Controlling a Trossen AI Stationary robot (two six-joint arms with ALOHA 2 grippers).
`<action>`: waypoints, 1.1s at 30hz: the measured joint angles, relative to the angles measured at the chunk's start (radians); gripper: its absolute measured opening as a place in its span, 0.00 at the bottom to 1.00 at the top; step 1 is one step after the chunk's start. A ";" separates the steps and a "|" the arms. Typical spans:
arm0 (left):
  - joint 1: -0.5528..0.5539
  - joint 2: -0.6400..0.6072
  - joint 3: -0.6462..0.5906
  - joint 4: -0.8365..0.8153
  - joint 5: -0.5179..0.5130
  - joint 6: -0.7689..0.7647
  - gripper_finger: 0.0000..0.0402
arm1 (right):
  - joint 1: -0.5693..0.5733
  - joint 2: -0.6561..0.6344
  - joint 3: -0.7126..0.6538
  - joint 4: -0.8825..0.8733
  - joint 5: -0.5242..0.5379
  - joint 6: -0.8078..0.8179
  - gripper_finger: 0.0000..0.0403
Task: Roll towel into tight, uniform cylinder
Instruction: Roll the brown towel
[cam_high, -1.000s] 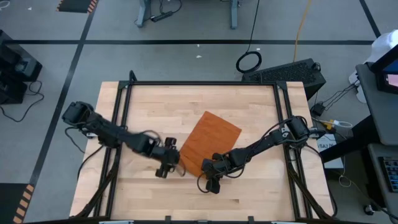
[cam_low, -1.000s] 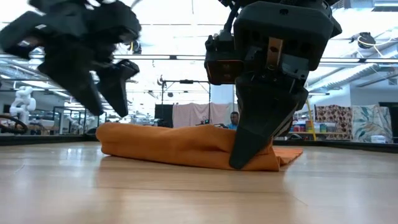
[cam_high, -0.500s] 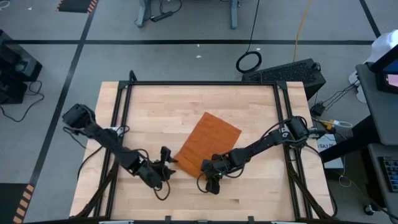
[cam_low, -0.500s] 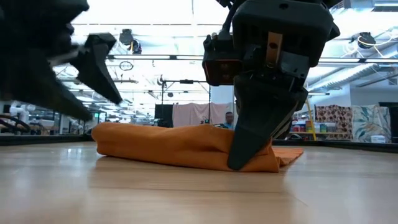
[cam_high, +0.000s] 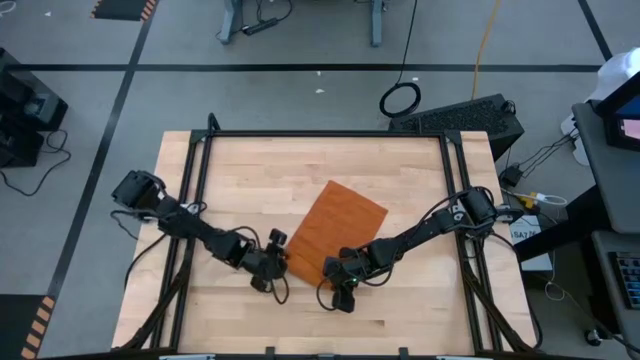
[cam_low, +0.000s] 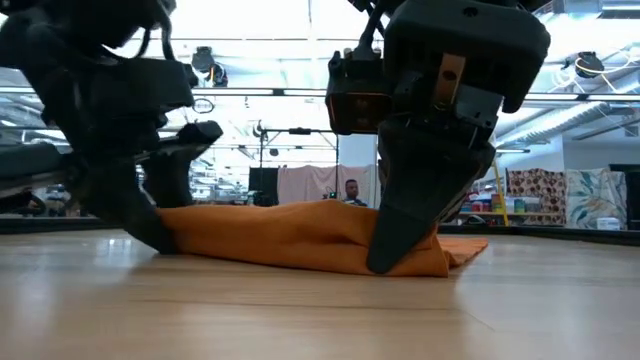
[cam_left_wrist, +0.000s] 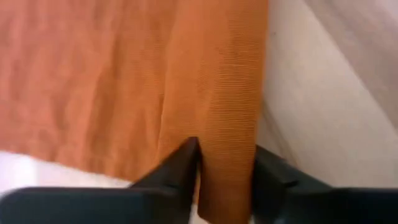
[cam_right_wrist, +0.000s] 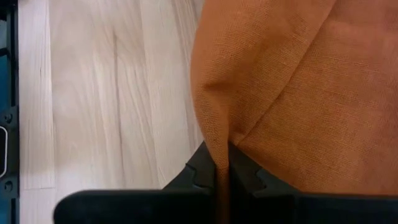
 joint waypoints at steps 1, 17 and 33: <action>0.009 -0.001 0.001 -0.001 0.031 0.001 0.22 | 0.000 0.000 0.000 0.000 -0.001 -0.008 0.01; 0.129 -0.035 0.100 -0.156 0.528 -0.450 0.01 | 0.094 -0.116 -0.005 -0.086 0.086 0.002 0.22; 0.202 0.088 0.107 -0.075 0.673 -0.543 0.01 | 0.335 -0.086 -0.001 0.021 0.647 -0.129 0.52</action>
